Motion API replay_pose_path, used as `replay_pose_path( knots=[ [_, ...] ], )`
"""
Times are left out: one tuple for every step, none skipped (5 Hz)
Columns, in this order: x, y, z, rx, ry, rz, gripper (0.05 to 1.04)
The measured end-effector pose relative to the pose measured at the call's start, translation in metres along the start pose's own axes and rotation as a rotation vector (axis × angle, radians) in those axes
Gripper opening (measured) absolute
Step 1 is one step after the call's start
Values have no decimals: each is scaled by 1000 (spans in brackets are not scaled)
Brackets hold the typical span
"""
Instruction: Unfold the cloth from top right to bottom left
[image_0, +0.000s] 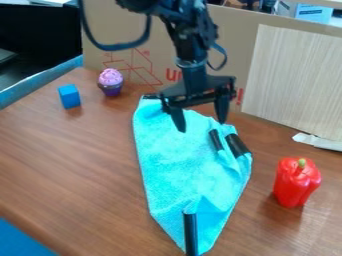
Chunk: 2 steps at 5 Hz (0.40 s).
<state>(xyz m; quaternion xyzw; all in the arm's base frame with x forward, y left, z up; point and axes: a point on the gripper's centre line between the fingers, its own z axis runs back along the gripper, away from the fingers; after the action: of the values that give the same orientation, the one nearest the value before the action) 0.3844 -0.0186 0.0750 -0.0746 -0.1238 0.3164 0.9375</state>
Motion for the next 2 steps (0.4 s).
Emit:
replay_pose_path(
  knots=[
    [-2, -6, -24, 45, 0, -11, 999],
    [0, -9, -37, 63, 4, -14, 999]
  ],
)
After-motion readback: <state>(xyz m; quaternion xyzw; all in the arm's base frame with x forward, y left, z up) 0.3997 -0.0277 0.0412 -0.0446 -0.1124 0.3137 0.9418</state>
